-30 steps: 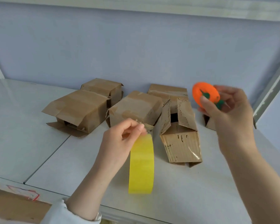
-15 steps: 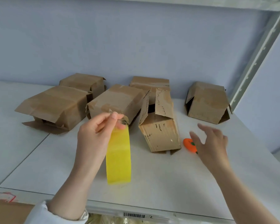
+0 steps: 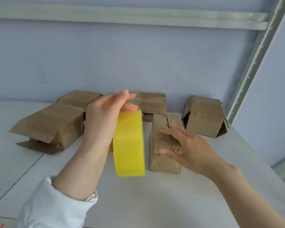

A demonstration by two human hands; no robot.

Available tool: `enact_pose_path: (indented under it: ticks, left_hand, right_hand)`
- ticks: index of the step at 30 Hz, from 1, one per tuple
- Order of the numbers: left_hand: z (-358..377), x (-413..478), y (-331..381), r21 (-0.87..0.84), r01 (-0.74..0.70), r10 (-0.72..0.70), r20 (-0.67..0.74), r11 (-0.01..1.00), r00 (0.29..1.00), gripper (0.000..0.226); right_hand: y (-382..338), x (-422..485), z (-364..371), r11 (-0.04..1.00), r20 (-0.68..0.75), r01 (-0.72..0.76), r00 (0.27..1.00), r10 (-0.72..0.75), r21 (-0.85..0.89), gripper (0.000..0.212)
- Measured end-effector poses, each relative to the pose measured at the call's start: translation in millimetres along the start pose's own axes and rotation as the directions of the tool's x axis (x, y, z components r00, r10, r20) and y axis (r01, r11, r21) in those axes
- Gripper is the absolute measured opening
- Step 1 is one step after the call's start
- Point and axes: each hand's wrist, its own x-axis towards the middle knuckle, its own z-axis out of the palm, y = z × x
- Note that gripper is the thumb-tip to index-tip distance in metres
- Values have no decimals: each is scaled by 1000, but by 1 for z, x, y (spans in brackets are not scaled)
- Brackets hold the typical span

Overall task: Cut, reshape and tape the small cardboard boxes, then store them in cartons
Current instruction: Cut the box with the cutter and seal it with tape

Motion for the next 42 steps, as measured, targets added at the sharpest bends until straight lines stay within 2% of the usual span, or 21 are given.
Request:
enact_pose_path:
  ticks: [1,4,8,10,12,14,16,18,21,22,23,25,27,29,32,33,35,37,39,42]
  left_hand:
    - [10,8,6,-16,5,-5,33,1000,999,23]
    - [45,31,16,-18,6,-4,123,1000,992,20]
    - [76,54,13,-67,97,-84,176,993,981,22]
    - [85,63,13,16,93,-94,257,996,962,21]
    - [90,75,12,128,30,-73,348,991,935,21]
    - [90,89,6,235,-15,-80,390,972,917,19]
    - [88,101,-9,283,19,-132,387,959,913,15]
    - [89,111,-29,287,119,-225,370,951,901,10]
    - [98,119,-54,298,231,-338,386,926,858,19]
    - [101,119,-61,268,240,-334,398,933,854,21]
    - [104,119,-69,239,232,-315,411,943,855,19]
    - [107,119,-84,214,190,-266,423,958,866,16]
    - [108,120,-93,216,177,-255,414,960,874,21]
    - [110,124,-100,211,176,-251,415,962,874,28]
    - [111,126,-108,231,94,-188,425,968,885,41]
    - [112,126,-112,234,60,-157,421,970,893,42]
    - [112,128,-116,256,3,-116,429,967,896,37]
    - [112,130,-116,252,-2,-120,470,968,874,35]
    - [112,133,-116,273,-33,-112,501,962,858,37]
    - [110,132,-115,369,-183,-25,493,911,870,34]
  right_hand:
    - [1,-1,-2,999,24,4,1000,-5,44,91]
    - [7,-4,-5,973,-29,68,998,-64,219,101]
    - [11,-4,4,984,-114,131,987,-117,125,88]
    - [8,-2,8,982,-189,125,977,-97,144,78]
    - [8,0,13,975,-269,145,958,-96,169,66]
    - [8,-2,12,955,-283,154,956,-79,253,59]
    - [2,-4,5,920,-247,117,969,-23,374,49]
    - [-8,-1,0,872,-209,38,975,75,488,34]
    - [-16,5,4,746,-291,-30,909,297,665,54]
    - [-17,6,6,725,-310,-46,884,349,687,51]
    - [-20,8,7,733,-316,-72,871,377,676,51]
    - [-26,14,12,791,-314,-175,851,422,587,70]
    - [-29,21,17,774,-349,-242,786,510,585,70]
    - [-35,27,18,717,-379,-168,756,534,677,55]
    - [-30,30,14,555,-368,-22,727,580,832,34]
    - [-26,29,11,507,-345,-6,726,595,862,37]
    - [-17,28,5,442,-287,-11,746,601,897,66]
    - [-12,28,0,441,-273,-16,764,584,897,83]
    - [-12,30,-5,480,-300,9,790,534,877,80]
    - [-13,31,-8,533,-305,21,839,450,846,71]
